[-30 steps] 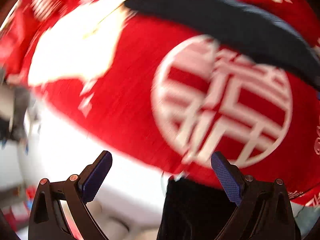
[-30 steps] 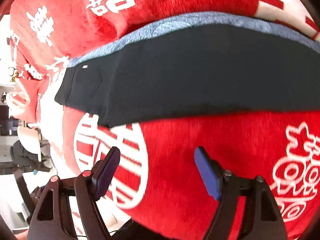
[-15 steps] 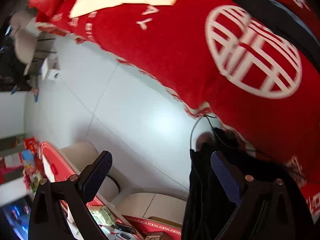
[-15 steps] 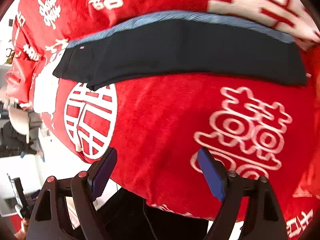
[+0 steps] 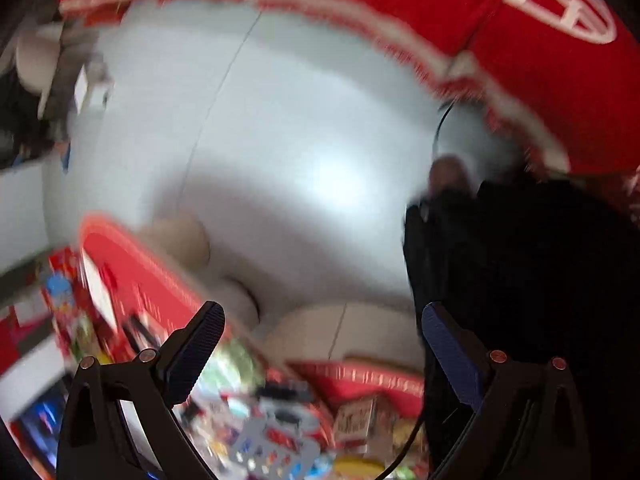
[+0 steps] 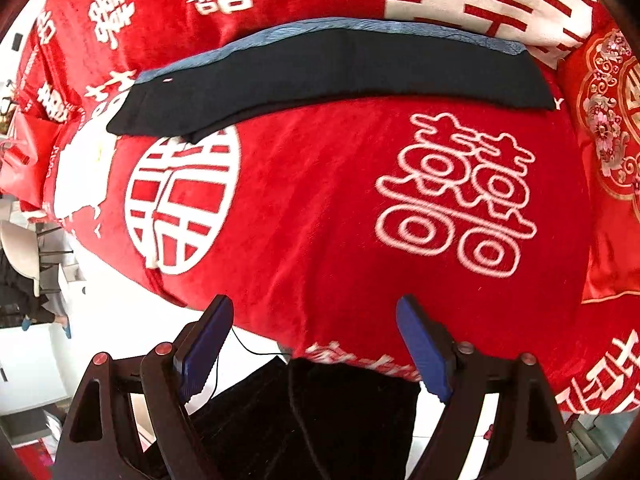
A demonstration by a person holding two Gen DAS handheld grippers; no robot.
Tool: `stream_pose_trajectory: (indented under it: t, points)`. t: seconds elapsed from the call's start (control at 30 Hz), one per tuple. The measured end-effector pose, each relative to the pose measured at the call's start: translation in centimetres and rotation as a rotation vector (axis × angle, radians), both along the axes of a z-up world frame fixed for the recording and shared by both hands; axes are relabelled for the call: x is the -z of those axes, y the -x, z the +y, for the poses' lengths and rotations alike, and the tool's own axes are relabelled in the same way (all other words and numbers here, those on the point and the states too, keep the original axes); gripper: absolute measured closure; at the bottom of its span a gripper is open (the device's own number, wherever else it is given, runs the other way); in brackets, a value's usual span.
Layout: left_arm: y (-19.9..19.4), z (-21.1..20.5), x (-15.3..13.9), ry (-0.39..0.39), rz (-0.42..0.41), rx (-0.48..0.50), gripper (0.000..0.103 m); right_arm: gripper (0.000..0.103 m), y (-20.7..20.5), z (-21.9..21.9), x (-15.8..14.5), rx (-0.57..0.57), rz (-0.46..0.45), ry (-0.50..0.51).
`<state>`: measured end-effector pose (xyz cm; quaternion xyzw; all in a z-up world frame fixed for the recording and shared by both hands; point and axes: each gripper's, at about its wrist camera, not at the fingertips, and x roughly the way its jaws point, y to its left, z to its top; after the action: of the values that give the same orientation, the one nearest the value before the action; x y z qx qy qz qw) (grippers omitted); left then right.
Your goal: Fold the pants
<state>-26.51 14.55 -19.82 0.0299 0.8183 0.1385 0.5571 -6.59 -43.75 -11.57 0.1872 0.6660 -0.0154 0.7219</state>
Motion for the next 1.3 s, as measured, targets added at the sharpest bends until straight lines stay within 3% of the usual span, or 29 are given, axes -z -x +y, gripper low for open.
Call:
stream_pose_trajectory:
  t: [0.23,0.33,0.43,0.63,0.8,0.93,1.0,1.13,1.3]
  points:
    - [11.6,4.0,-0.2,-0.089,0.170,-0.104,0.003,0.017,-0.4,3.5,-2.6,-0.060,-0.050,0.002]
    - [12.3,4.9,-1.0,-0.114,0.155,-0.150,0.003,0.017,-1.1,4.5,-4.0,-0.085,-0.077,0.004]
    - [8.0,5.2,-2.6,-0.103,0.027,-0.173,0.003,0.017,-1.7,4.5,-6.1,-0.099,-0.114,0.017]
    - [-6.6,2.1,-8.7,-0.012,-0.352,-0.084,0.003,0.017,-3.8,0.8,-14.0,-0.058,-0.249,0.089]
    - [-17.5,-5.0,-17.3,0.143,-0.640,0.107,0.003,0.017,-4.4,-4.0,-22.0,0.017,-0.385,0.117]
    - [-23.3,-10.8,-22.5,0.278,-0.768,0.269,0.003,0.015,-4.1,-7.9,-27.1,0.084,-0.494,0.172]
    - [-26.0,-14.1,-24.0,0.326,-0.804,0.354,0.003,0.010,-3.9,-9.7,-27.5,0.123,-0.515,0.181]
    - [-29.9,-21.1,-24.3,0.349,-0.840,0.514,0.003,0.010,-3.8,-12.9,-24.1,0.216,-0.448,0.177]
    - [-33.9,-27.9,-20.6,0.354,-0.769,0.531,0.003,0.010,-4.4,-16.3,-17.2,0.286,-0.311,0.136]
